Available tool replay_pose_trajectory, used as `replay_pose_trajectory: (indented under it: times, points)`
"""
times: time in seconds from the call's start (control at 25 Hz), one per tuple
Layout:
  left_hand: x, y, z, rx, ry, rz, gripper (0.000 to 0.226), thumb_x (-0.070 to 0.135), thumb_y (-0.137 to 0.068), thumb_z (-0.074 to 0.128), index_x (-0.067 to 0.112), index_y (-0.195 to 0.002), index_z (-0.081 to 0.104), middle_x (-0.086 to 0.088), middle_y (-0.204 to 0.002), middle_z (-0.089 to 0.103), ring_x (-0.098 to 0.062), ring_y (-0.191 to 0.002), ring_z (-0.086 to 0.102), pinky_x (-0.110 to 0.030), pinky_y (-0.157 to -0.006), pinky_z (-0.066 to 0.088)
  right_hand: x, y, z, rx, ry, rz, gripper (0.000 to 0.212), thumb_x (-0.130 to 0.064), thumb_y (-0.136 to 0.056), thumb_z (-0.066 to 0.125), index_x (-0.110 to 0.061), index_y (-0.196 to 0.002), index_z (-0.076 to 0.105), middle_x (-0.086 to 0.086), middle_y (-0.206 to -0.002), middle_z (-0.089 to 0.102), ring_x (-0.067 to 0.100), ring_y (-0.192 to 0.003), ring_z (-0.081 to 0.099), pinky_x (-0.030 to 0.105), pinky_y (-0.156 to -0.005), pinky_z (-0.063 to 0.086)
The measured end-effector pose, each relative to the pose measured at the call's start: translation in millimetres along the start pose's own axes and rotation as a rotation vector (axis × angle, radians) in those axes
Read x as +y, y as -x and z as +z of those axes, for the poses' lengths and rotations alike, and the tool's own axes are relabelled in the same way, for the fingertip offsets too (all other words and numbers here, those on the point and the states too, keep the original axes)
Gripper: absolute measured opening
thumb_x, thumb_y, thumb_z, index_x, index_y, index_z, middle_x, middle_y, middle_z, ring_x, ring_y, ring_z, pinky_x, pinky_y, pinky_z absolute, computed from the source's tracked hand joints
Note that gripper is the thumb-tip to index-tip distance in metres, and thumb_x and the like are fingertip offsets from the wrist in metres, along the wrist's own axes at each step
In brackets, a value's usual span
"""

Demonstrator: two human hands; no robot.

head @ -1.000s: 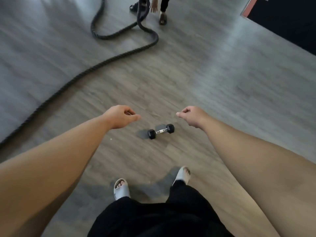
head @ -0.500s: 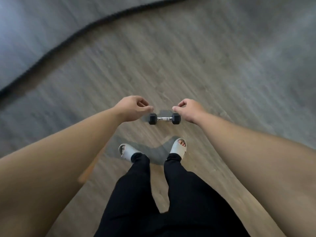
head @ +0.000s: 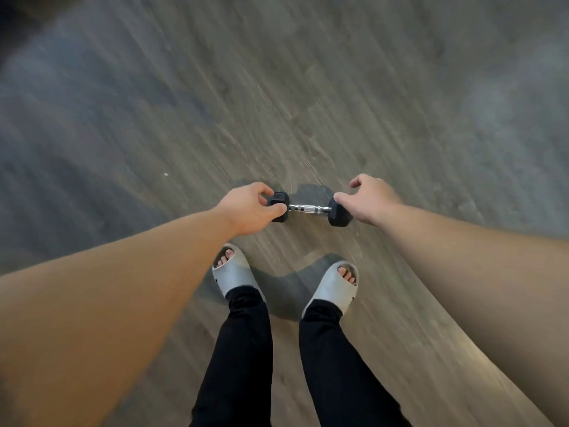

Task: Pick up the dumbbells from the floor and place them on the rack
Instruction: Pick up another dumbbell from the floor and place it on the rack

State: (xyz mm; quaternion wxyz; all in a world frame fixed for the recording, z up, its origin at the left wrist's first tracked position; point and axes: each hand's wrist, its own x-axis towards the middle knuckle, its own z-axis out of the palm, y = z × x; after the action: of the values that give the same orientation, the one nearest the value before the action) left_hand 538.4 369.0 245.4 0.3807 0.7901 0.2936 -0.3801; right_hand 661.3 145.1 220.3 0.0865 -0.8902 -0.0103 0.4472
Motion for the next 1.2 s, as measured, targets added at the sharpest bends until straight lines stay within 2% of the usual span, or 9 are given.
replay_pose_trajectory:
  times: [0.12,0.24,0.32,0.6,0.8,0.92,1.0,1.12,1.2]
  points:
    - [-30,-86,42,-0.01,0.018,-0.025,0.063,0.058,-0.091,0.066,0.029,-0.144,0.051,0.005,-0.131,0.06,-0.012,-0.098,0.059,-0.016,-0.063,0.04,14,-80,48,-0.011,0.037,0.011,0.066,-0.06,-0.081,0.064,-0.024,-0.136,0.056,0.011,-0.139,0.056,0.032,-0.118,0.06,0.035,-0.083,0.042]
    - [-61,-166,81,0.038,0.073,-0.068,0.075,0.061,-0.089,0.066,0.026,-0.151,0.044,-0.002,-0.146,0.051,-0.021,-0.121,0.057,-0.026,-0.081,0.046,31,-144,102,-0.022,0.042,0.074,0.073,-0.061,-0.083,0.065,-0.023,-0.143,0.05,0.013,-0.145,0.049,0.034,-0.124,0.056,0.038,-0.09,0.044]
    - [-78,-201,107,0.037,0.104,-0.107,0.082,0.064,-0.086,0.068,0.025,-0.153,0.04,-0.005,-0.145,0.047,-0.023,-0.12,0.055,-0.029,-0.08,0.044,41,-168,136,-0.029,0.064,0.133,0.079,-0.062,-0.084,0.064,-0.023,-0.15,0.041,0.015,-0.152,0.039,0.038,-0.128,0.053,0.042,-0.097,0.045]
    - [-110,-233,155,0.108,0.263,-0.065,0.074,0.049,-0.073,0.087,0.031,-0.135,0.051,0.002,-0.118,0.043,-0.009,-0.083,0.053,-0.009,-0.04,0.042,72,-194,178,0.071,-0.031,0.232,0.062,-0.052,-0.085,0.068,-0.028,-0.14,0.049,0.017,-0.137,0.053,0.039,-0.11,0.06,0.038,-0.087,0.049]
    - [-112,-203,118,0.156,0.259,-0.124,0.067,0.047,-0.066,0.088,0.034,-0.123,0.056,0.002,-0.113,0.043,-0.016,-0.091,0.057,-0.028,-0.068,0.051,43,-163,163,0.047,-0.038,0.202,0.055,-0.052,-0.086,0.065,-0.031,-0.134,0.052,0.015,-0.13,0.056,0.034,-0.089,0.061,0.036,-0.081,0.051]
    - [-117,-158,70,0.22,0.271,-0.133,0.062,0.044,-0.065,0.089,0.032,-0.118,0.058,0.001,-0.112,0.045,-0.011,-0.084,0.054,-0.027,-0.073,0.047,-3,-121,140,0.056,-0.049,0.159,0.055,-0.049,-0.086,0.067,-0.029,-0.135,0.052,0.018,-0.133,0.054,0.036,-0.101,0.06,0.034,-0.084,0.046]
    - [-111,-117,29,0.26,0.281,-0.14,0.061,0.044,-0.065,0.089,0.032,-0.116,0.057,0.002,-0.111,0.046,-0.011,-0.085,0.055,-0.021,-0.067,0.046,-40,-82,111,0.067,-0.052,0.128,0.054,-0.048,-0.086,0.067,-0.029,-0.134,0.052,0.018,-0.133,0.052,0.038,-0.107,0.061,0.035,-0.084,0.046]
    - [-101,-42,-33,0.321,0.359,-0.15,0.059,0.044,-0.067,0.089,0.037,-0.112,0.052,0.008,-0.106,0.044,-0.007,-0.082,0.053,-0.01,-0.046,0.04,-97,-18,62,0.065,-0.039,0.09,0.052,-0.049,-0.086,0.067,-0.032,-0.132,0.051,0.014,-0.131,0.049,0.034,-0.088,0.057,0.032,-0.073,0.041]
    - [-92,20,-75,0.403,0.417,-0.135,0.057,0.045,-0.067,0.088,0.04,-0.108,0.05,0.013,-0.103,0.043,-0.006,-0.085,0.053,-0.011,-0.047,0.04,-136,34,23,0.081,-0.024,0.024,0.053,-0.05,-0.085,0.068,-0.033,-0.131,0.05,0.013,-0.13,0.048,0.032,-0.084,0.054,0.032,-0.073,0.041]
